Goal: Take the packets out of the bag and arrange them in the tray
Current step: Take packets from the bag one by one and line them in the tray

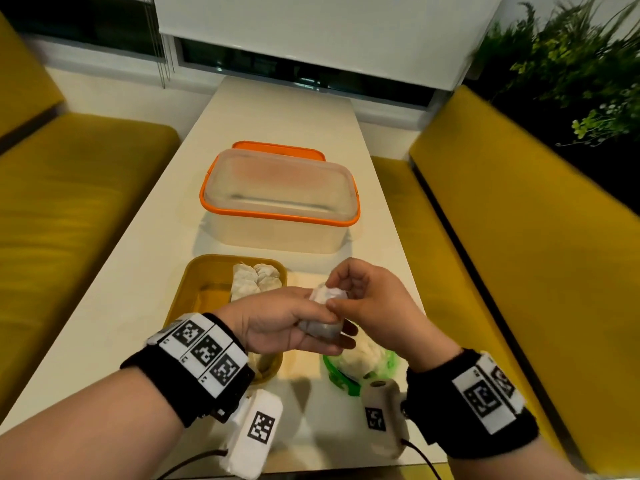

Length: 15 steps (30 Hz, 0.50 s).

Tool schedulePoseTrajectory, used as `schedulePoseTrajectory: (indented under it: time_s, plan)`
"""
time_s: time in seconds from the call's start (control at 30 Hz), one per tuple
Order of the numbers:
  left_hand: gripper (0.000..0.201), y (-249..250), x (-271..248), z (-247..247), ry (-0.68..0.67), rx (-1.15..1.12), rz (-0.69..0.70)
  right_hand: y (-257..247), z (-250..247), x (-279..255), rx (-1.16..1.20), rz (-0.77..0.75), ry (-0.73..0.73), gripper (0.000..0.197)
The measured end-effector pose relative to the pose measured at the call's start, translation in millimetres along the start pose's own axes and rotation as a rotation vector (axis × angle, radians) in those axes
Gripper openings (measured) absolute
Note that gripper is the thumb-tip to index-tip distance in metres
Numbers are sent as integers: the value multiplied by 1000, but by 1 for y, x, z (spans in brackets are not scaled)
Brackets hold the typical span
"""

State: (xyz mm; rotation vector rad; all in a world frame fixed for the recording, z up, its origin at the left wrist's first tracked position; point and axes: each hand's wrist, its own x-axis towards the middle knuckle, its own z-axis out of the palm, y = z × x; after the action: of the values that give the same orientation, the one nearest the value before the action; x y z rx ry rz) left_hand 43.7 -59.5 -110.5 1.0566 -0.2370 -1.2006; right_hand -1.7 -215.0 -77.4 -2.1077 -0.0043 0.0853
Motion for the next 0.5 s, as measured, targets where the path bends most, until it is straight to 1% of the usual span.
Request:
schedulePoseTrajectory:
  time_s: [0.07, 0.1, 0.13, 0.17, 0.2, 0.23, 0.27, 0.3, 0.33, 0.37, 0.4, 0.5]
  plan:
    - [19, -2, -1, -2, 113, -36, -1, 12, 3, -1, -144, -6, 118, 22]
    - [21, -3, -2, -4, 153, -55, 7, 18, -1, -3, -231, 5, 157, 18]
    - [25, -3, -4, -6, 174, -71, 18, 26, -5, -5, -329, 44, 147, 14]
    - [29, -3, -5, -9, 188, -87, 28, 33, -9, -9, -428, 110, 84, 10]
    - [32, -3, -6, -11, 211, -99, 36, 40, -10, -13, -539, 195, -9, 9]
    - [31, -1, -7, -11, 242, -106, 41, 48, -9, -17, -667, 264, -103, 16]
    - [29, 0, -7, -12, 276, -109, 45, 56, -5, -19, -797, 296, -168, 20]
    - [25, 1, -6, -12, 307, -105, 52, 61, 0, -21, -899, 285, -184, 18]
    - [22, 2, -5, -11, 335, -92, 62, 65, 4, -23, -943, 254, -176, 11]
    - [20, 3, -4, -9, 359, -77, 71, 68, 8, -24, -935, 238, -149, 10]
    - [18, 3, -4, -8, 378, -64, 77, 72, 9, -25, -900, 229, -119, 12]
    - [16, 1, -2, -8, 410, -16, 82, 78, 2, -27, -703, 246, -29, 8]
